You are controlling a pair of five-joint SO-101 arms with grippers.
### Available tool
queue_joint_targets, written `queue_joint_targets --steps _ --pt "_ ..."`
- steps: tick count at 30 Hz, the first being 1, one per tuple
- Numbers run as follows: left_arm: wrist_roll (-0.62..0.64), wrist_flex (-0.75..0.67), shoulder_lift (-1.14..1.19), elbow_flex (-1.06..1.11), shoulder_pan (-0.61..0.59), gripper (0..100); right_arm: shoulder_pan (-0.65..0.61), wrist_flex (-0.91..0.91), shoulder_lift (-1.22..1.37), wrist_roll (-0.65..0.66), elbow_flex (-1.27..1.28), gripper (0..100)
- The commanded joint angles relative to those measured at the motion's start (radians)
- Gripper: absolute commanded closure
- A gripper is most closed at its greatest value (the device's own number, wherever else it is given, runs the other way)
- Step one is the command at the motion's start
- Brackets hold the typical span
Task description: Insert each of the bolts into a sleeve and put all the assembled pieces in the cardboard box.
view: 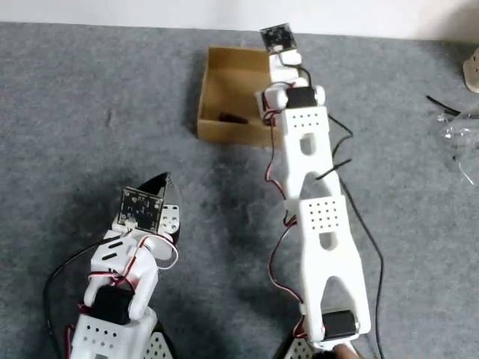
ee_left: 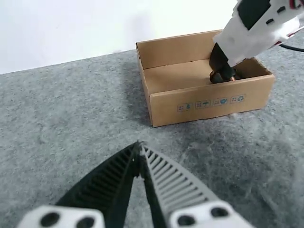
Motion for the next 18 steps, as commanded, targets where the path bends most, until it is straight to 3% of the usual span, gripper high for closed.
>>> queue_joint_targets --steps 1,4,18 --pt "-0.006 -0.023 -0.008 0.019 0.015 99 -0.016 0.024 -0.027 -0.003 -0.064 77.8" --pt "-0.006 -0.025 -0.008 0.019 0.015 99 -0.012 0.048 -0.028 -0.005 -0.071 69.2" --pt "-0.006 -0.038 -0.005 0.019 0.015 99 0.002 0.286 -0.165 -0.011 -0.248 69.1"
